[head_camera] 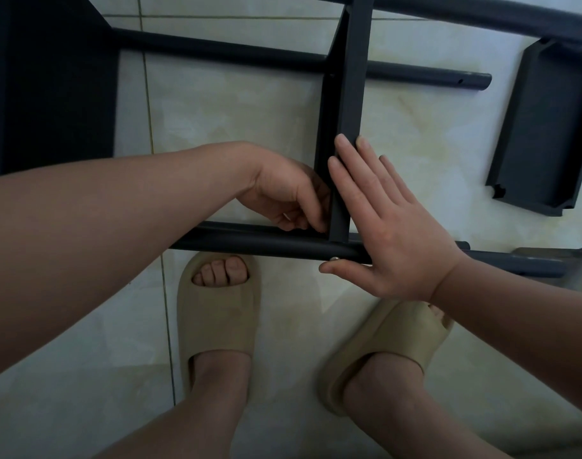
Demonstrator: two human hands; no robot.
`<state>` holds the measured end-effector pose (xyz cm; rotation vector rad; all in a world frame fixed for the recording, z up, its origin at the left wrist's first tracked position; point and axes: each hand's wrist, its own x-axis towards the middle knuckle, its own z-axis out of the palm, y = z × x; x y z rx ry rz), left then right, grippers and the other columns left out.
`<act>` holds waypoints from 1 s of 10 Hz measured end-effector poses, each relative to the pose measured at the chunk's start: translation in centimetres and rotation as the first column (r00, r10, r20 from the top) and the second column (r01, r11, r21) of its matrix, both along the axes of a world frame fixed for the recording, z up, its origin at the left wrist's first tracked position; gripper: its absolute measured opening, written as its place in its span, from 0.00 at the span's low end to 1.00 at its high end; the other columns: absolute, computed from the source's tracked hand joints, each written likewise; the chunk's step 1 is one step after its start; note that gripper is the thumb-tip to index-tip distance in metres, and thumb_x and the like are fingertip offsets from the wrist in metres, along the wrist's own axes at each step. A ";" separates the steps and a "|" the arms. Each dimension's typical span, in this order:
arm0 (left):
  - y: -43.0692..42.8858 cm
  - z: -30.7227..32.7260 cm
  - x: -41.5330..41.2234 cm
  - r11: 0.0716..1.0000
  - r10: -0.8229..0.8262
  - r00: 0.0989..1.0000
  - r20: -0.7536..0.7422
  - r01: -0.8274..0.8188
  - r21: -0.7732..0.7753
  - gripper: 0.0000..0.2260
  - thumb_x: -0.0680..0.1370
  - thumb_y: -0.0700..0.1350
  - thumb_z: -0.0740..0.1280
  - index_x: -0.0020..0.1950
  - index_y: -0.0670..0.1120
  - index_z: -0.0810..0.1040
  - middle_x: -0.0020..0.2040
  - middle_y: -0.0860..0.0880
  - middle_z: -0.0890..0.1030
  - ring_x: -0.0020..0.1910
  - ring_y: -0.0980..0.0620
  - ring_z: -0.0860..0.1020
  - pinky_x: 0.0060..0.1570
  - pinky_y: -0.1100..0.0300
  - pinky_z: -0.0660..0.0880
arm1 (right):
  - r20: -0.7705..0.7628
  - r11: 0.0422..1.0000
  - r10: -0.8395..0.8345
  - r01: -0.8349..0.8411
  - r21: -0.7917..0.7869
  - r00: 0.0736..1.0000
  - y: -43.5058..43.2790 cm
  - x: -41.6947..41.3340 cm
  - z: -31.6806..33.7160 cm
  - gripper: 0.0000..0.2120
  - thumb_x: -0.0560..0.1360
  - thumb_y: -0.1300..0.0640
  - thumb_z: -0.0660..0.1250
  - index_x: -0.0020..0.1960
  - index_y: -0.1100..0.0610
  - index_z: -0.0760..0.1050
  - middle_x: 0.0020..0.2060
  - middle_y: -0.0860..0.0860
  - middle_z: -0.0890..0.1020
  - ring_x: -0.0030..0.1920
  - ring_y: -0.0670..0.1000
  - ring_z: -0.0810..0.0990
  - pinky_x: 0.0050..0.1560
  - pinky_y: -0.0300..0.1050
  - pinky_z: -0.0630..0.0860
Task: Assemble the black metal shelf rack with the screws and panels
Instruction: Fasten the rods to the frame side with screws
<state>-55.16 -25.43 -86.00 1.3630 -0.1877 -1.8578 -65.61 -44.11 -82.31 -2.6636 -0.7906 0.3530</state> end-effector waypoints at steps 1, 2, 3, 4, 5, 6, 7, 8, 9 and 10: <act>-0.1 0.0 0.0 0.998 -0.023 1.000 -0.010 0.023 0.065 0.06 0.77 0.38 0.66 0.50 0.47 0.80 0.42 0.51 0.79 0.41 0.54 0.73 0.45 0.59 0.70 | 0.004 1.000 -0.001 0.001 0.001 1.000 0.0 0.0 0.0 0.49 0.78 0.31 0.61 0.82 0.65 0.50 0.82 0.61 0.49 0.82 0.63 0.45 0.77 0.68 0.55; -0.4 0.1 -0.1 0.996 -0.047 0.999 0.019 0.045 0.080 0.05 0.78 0.39 0.66 0.51 0.45 0.80 0.41 0.52 0.80 0.39 0.54 0.73 0.44 0.60 0.70 | 0.005 1.000 -0.001 0.000 0.002 1.000 0.0 0.0 0.0 0.49 0.78 0.31 0.60 0.82 0.65 0.50 0.82 0.62 0.49 0.82 0.63 0.45 0.77 0.68 0.55; -0.6 0.2 -0.2 0.998 -0.041 0.999 0.036 0.039 0.055 0.05 0.78 0.37 0.66 0.49 0.44 0.80 0.38 0.51 0.80 0.37 0.54 0.73 0.42 0.61 0.70 | -0.002 1.000 0.000 0.000 0.001 1.000 0.0 0.0 0.1 0.49 0.78 0.31 0.60 0.82 0.65 0.50 0.82 0.62 0.49 0.82 0.63 0.45 0.78 0.68 0.55; -0.6 0.3 -0.1 0.999 -0.031 0.999 0.031 0.030 0.037 0.05 0.78 0.36 0.67 0.47 0.44 0.80 0.37 0.51 0.80 0.36 0.55 0.72 0.41 0.62 0.69 | -0.009 1.000 -0.001 0.001 -0.003 1.000 0.0 0.1 0.2 0.49 0.77 0.31 0.60 0.82 0.65 0.50 0.82 0.61 0.48 0.82 0.62 0.44 0.78 0.68 0.55; -0.6 0.3 -0.1 0.999 -0.018 0.999 0.031 0.017 0.029 0.06 0.78 0.35 0.67 0.46 0.44 0.80 0.36 0.51 0.80 0.36 0.55 0.73 0.41 0.62 0.69 | -0.012 1.000 -0.001 0.001 -0.004 1.000 0.0 0.1 0.2 0.49 0.77 0.31 0.60 0.82 0.65 0.50 0.82 0.62 0.48 0.82 0.63 0.44 0.78 0.67 0.55; -0.6 0.2 -0.1 1.000 -0.007 1.000 0.024 0.006 0.026 0.05 0.78 0.34 0.67 0.48 0.43 0.80 0.38 0.50 0.80 0.37 0.55 0.73 0.42 0.62 0.69 | -0.012 1.000 -0.001 0.001 -0.005 1.000 0.0 0.1 0.3 0.49 0.77 0.31 0.60 0.82 0.65 0.50 0.82 0.62 0.48 0.82 0.63 0.44 0.78 0.67 0.55; -0.5 0.3 -0.1 1.000 -0.003 1.000 0.016 0.002 0.018 0.06 0.77 0.33 0.67 0.48 0.43 0.80 0.38 0.49 0.79 0.37 0.55 0.73 0.42 0.62 0.69 | -0.014 1.000 0.000 0.000 -0.007 1.000 0.0 0.1 0.3 0.49 0.77 0.31 0.60 0.82 0.65 0.50 0.82 0.62 0.48 0.82 0.63 0.44 0.78 0.67 0.55; -0.5 0.3 -0.1 1.000 0.019 1.000 0.007 -0.020 0.008 0.07 0.77 0.33 0.66 0.49 0.44 0.79 0.40 0.49 0.79 0.38 0.54 0.73 0.43 0.62 0.69 | -0.011 1.000 0.002 -0.002 -0.009 1.000 0.1 0.1 0.3 0.49 0.77 0.31 0.60 0.82 0.65 0.50 0.82 0.62 0.49 0.82 0.63 0.44 0.78 0.67 0.55; -0.5 0.2 -0.2 0.999 0.042 0.999 0.014 -0.042 -0.010 0.09 0.77 0.32 0.66 0.54 0.43 0.77 0.40 0.47 0.77 0.39 0.54 0.73 0.43 0.61 0.69 | -0.016 1.000 0.001 -0.001 -0.011 1.000 0.0 0.1 0.3 0.49 0.77 0.31 0.60 0.82 0.65 0.50 0.82 0.62 0.48 0.82 0.63 0.44 0.78 0.67 0.55; -0.4 0.2 -0.3 0.999 0.047 0.999 0.010 -0.047 -0.026 0.11 0.77 0.32 0.66 0.58 0.41 0.75 0.41 0.46 0.75 0.40 0.53 0.73 0.44 0.61 0.69 | -0.013 1.000 -0.001 0.000 -0.009 1.000 0.0 0.0 0.2 0.49 0.77 0.31 0.61 0.82 0.65 0.50 0.82 0.62 0.48 0.82 0.63 0.44 0.78 0.67 0.55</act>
